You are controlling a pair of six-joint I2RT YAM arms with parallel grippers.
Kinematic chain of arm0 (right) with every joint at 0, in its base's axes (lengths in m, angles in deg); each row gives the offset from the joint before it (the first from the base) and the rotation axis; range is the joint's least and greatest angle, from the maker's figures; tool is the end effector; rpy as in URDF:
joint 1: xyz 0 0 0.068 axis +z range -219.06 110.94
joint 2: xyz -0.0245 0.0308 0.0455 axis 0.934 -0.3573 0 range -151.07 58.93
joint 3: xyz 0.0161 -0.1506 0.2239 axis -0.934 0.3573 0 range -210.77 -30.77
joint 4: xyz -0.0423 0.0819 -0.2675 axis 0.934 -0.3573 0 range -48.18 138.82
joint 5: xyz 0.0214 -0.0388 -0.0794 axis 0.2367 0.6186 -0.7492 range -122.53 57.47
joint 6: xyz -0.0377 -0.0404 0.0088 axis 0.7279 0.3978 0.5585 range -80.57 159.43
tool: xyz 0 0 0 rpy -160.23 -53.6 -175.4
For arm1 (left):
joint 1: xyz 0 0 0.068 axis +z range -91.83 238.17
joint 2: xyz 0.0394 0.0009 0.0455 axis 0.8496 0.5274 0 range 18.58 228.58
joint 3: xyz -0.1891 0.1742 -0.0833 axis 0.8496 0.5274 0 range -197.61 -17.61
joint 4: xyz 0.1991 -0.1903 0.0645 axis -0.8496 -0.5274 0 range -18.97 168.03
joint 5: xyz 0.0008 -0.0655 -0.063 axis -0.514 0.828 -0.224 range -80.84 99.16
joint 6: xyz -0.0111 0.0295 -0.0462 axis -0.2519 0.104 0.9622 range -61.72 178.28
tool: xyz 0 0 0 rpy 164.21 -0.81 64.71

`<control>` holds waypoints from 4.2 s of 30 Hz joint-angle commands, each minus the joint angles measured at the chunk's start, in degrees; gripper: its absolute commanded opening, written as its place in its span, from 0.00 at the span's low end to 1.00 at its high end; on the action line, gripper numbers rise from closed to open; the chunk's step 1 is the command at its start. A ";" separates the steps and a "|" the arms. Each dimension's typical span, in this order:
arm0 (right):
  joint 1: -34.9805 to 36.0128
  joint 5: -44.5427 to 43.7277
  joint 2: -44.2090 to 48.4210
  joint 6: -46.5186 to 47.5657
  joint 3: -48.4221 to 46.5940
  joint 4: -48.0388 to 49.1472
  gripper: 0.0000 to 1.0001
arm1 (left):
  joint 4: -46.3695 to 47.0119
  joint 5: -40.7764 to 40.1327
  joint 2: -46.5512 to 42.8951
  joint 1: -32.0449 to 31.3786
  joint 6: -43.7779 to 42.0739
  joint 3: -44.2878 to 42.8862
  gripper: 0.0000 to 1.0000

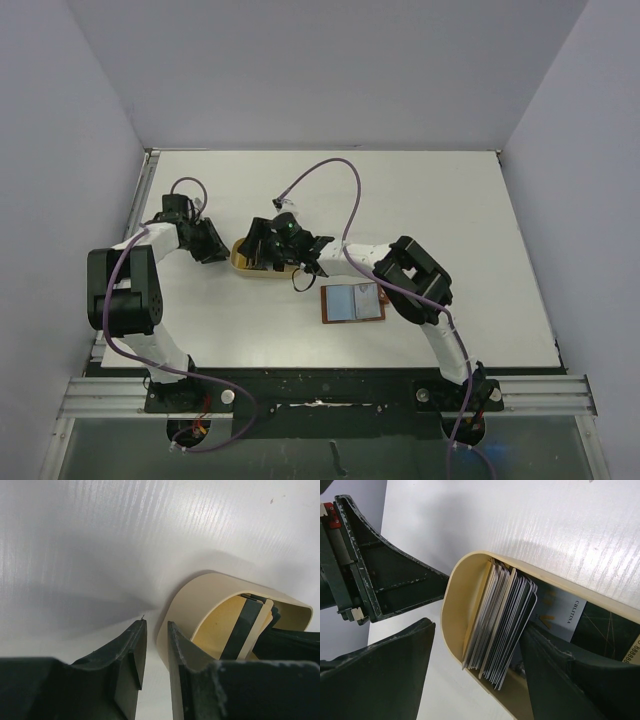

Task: Put the credit cards into the card holder
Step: Adjust the credit card in the storage box, then pick up the credit card from the storage box.

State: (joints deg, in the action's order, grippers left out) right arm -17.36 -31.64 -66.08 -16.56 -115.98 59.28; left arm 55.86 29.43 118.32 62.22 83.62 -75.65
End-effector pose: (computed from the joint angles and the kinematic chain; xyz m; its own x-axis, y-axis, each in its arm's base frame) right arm 0.3170 0.4024 0.1471 -0.8273 0.2897 -0.4813 -0.1919 0.6595 0.7268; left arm 0.3526 0.0116 0.1389 -0.8461 -0.4625 -0.2649 -0.3056 0.8282 -0.4697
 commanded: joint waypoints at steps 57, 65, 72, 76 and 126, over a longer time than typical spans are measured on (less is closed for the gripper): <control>-0.85 2.09 -5.94 0.79 -8.24 -5.11 0.32 | -0.88 -2.63 -0.40 0.21 -3.46 -6.01 0.23; -0.68 1.74 -6.08 1.17 -8.30 -5.78 0.32 | -0.99 -2.84 -4.22 1.37 -1.31 -6.74 0.25; -0.51 0.98 -6.20 1.24 -8.69 -6.32 0.32 | 0.96 2.19 -11.88 1.23 -0.67 -4.59 0.29; -0.42 0.61 -6.19 1.38 -9.18 -6.98 0.32 | 1.20 7.01 -13.63 0.55 -1.04 -2.95 0.31; 0.15 -0.62 -5.73 1.06 -8.48 -7.47 0.32 | -2.16 3.04 -6.46 -1.24 -5.61 -1.86 0.12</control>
State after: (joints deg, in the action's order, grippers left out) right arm -17.69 -30.83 -71.07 -16.69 -124.31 54.75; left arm 52.60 31.75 111.09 60.87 78.79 -76.02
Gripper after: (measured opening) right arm 0.324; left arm 0.117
